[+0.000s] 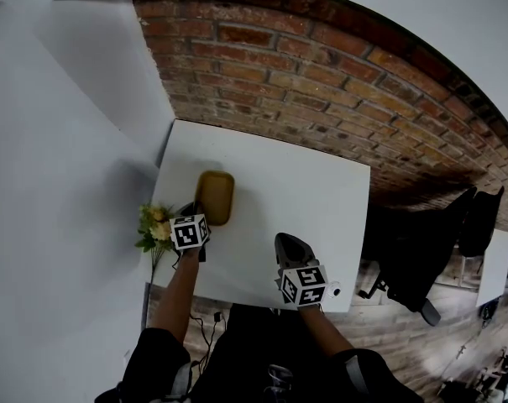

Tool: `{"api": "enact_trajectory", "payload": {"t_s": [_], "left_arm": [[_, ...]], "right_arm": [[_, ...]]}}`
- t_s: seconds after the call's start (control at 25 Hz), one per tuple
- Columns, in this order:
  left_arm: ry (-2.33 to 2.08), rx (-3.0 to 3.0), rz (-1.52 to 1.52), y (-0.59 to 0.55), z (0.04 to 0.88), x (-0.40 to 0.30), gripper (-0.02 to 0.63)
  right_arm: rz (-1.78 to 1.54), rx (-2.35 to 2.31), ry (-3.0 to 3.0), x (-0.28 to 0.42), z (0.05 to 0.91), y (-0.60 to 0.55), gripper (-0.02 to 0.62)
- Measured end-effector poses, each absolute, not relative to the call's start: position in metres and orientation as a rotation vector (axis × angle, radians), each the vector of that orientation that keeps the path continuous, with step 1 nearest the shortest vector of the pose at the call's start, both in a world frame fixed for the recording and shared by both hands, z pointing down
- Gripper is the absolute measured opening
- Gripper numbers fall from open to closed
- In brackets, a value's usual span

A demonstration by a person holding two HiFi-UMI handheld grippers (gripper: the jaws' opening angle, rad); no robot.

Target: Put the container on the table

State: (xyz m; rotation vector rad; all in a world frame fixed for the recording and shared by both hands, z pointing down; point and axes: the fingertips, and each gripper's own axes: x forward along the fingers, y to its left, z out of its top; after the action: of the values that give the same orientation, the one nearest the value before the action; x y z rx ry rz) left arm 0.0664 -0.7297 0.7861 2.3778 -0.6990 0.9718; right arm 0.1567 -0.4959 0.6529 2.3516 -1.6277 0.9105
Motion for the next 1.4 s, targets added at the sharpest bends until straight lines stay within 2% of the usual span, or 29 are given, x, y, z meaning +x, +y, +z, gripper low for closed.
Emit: {"api": "enact_trajectory", "payload": {"t_s": [0.76,1.4], "left_arm": [[-0.702,2.350,1.051,-0.727,0.805,0.070,0.023],[-0.720,2.355,1.004,-0.730,0.798,0.070,0.025]], "right_arm": [[0.935,2.372,-1.578,0.157,0.660,-0.482,0.025],[0.966,2.402,-1.546,0.157,0.666,-0.467,0.025]]}}
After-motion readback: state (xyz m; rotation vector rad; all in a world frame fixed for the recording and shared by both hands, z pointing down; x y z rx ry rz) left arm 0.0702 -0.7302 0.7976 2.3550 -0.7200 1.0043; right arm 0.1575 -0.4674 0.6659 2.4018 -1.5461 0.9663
